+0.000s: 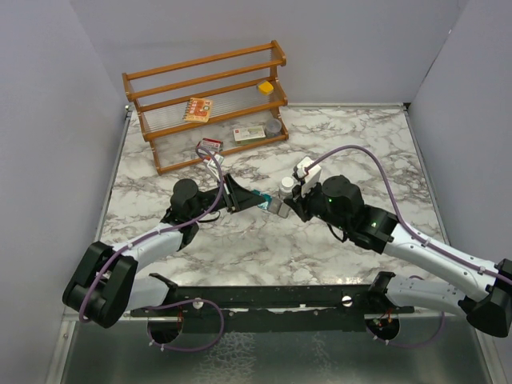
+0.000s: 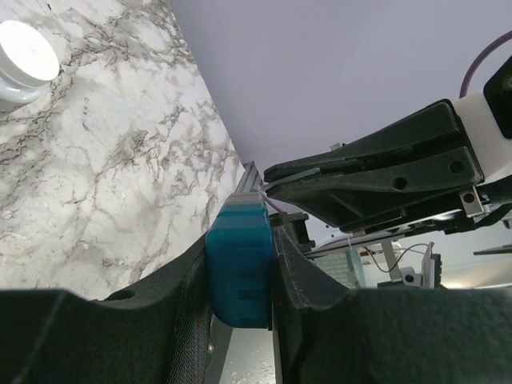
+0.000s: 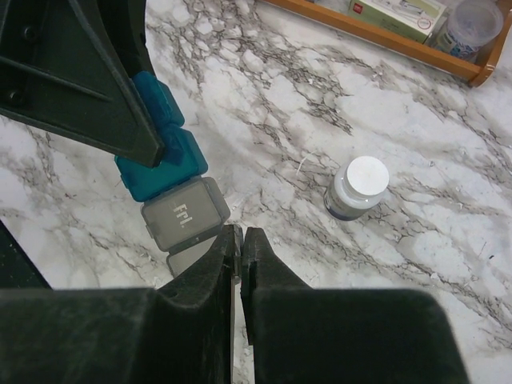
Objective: Sort the pills into containers
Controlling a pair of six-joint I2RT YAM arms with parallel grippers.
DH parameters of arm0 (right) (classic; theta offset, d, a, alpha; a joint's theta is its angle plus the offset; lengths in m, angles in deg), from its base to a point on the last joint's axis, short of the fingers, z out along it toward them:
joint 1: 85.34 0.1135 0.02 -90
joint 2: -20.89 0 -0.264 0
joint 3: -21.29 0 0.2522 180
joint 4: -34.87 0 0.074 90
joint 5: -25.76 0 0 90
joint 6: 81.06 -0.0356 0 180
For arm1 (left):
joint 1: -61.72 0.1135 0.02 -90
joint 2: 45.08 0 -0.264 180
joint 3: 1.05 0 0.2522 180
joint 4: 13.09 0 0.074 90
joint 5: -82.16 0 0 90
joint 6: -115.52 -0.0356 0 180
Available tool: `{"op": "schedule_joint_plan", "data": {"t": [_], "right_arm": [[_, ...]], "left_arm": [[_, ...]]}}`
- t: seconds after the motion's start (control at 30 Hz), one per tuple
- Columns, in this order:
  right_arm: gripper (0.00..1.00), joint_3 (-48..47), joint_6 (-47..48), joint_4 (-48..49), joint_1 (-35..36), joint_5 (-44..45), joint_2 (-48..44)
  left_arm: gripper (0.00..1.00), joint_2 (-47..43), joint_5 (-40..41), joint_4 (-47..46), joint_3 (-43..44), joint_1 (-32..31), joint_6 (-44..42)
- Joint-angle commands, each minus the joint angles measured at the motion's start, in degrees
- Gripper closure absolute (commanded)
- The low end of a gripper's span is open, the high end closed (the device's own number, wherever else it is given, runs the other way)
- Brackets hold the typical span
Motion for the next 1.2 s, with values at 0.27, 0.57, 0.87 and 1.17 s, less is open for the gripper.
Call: {"op": "schedule_joint_plan", "data": {"t": [0.27,0.57,0.87,1.17], "right_arm": [[0.99,0.8,-4.2,3.4,-0.2,-3.2,-3.4],[0.99,1.0,-6.3,3.6,-0.2,-5.0,-6.3],[0.99,1.6,-7.4,2.0,-0.2,-3.3,-5.6],[0.99,0.0,-9.2,1.4,-0.2,-0.6,1.6]], "left_arm": [[0.81,-1.3,-0.9,-5.4,-1.3,0.1,0.6],[0.47,1.3,0.8,-5.4,-1.5,0.8,0.5],[0.01,-1.8,2.3,-5.4,-2.0,4.5,-1.0],[0.01,-16.8,9.4,8.7,-7.8,7.1,-11.7]]}}
